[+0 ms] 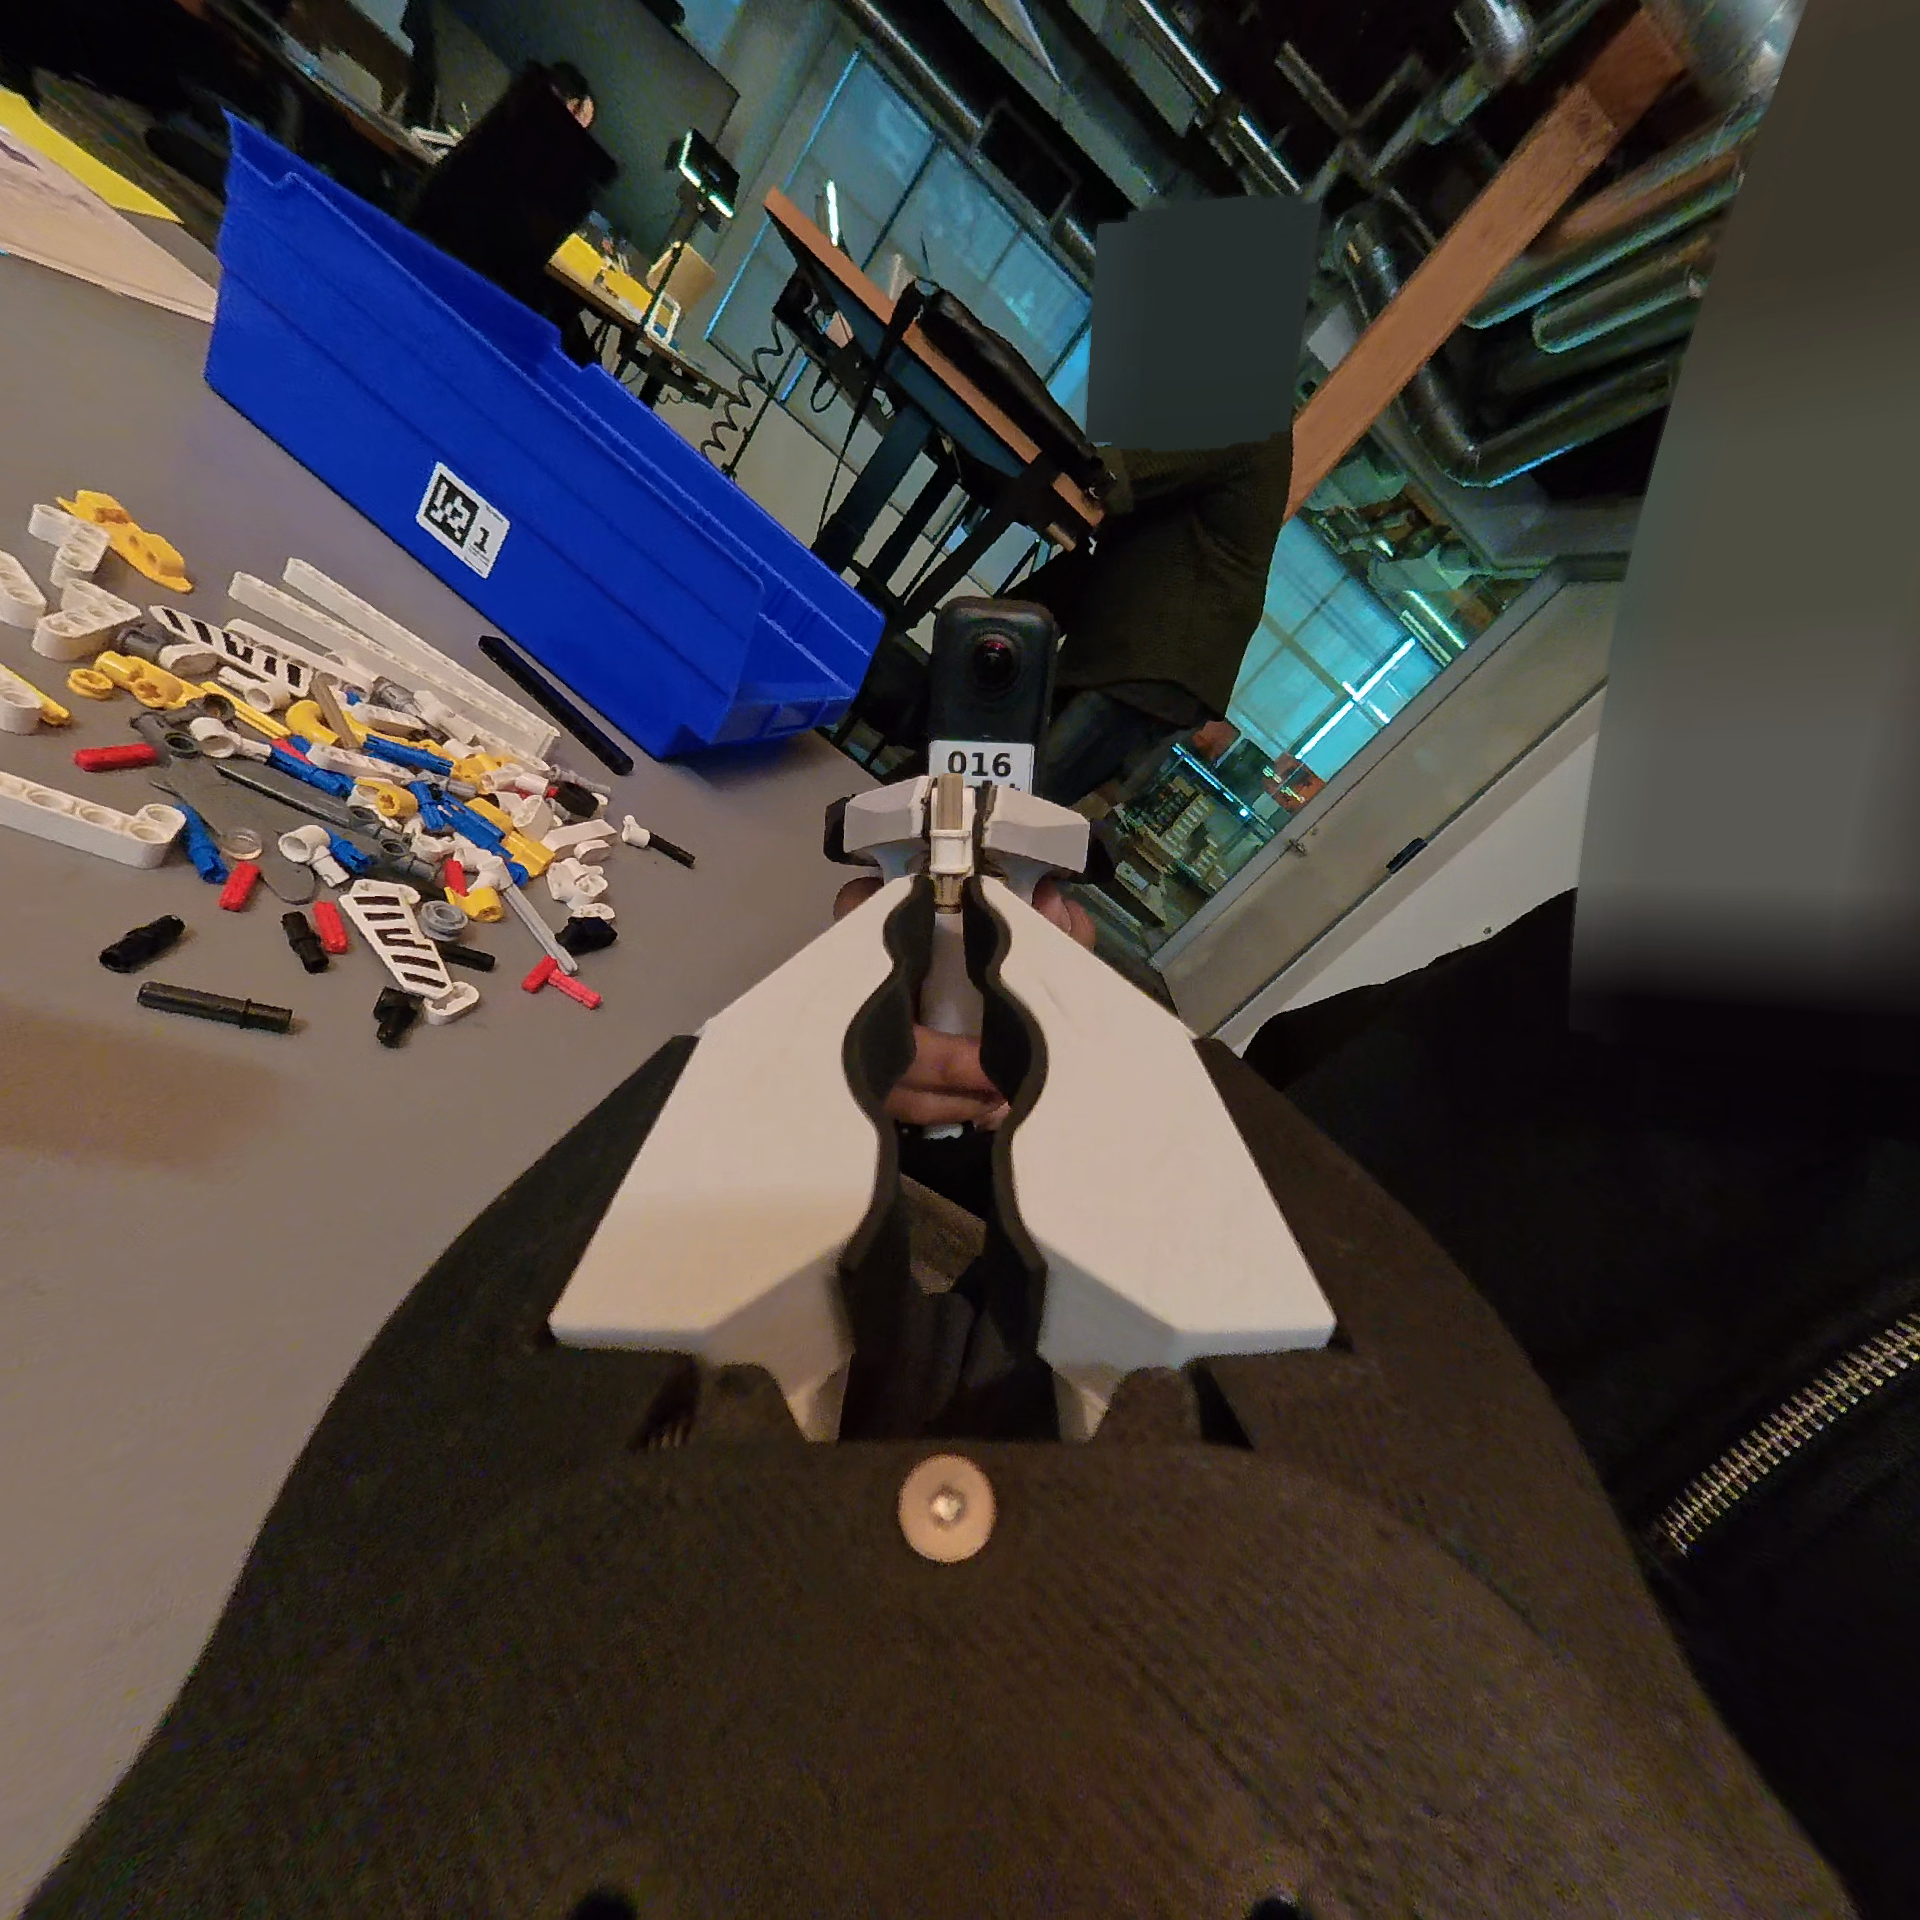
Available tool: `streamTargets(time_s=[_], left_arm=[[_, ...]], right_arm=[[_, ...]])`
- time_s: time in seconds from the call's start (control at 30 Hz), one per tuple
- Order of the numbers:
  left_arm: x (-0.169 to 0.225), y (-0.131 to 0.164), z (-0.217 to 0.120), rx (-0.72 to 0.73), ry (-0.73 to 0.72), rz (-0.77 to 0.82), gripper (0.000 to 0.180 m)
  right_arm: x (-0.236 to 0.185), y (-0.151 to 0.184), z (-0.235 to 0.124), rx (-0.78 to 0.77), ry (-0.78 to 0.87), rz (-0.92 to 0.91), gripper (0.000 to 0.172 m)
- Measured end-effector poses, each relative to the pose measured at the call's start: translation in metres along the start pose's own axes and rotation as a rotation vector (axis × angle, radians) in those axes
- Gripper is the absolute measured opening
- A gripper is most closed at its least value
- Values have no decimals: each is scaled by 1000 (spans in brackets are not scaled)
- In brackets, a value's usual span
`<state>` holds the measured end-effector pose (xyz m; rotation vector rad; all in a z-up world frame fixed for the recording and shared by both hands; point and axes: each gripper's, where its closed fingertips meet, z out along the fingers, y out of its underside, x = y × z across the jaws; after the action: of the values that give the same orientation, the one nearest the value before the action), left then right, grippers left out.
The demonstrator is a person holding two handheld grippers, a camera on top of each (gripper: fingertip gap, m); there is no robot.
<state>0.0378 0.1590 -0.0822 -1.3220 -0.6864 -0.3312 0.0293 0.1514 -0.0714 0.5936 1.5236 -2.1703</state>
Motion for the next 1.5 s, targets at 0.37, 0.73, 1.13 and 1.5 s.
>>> streamTargets(time_s=[0.37, 0.73, 1.13, 1.5], left_arm=[[-2, 2, 2, -10, -32, 14, 1], [-1, 0, 5, -11, -65, 24, 2], [-2, -2, 12, 64, -95, -31, 4], [-5, 0, 22, 106, -151, -21, 6]], right_arm=[[-2, 2, 2, 12, -18, 44, 5], [-2, -1, 3, 41, -46, 96, 4], [7, -11, -4, 215, -10, 174, 4], [13, -19, -12, 331, 30, 207, 4]])
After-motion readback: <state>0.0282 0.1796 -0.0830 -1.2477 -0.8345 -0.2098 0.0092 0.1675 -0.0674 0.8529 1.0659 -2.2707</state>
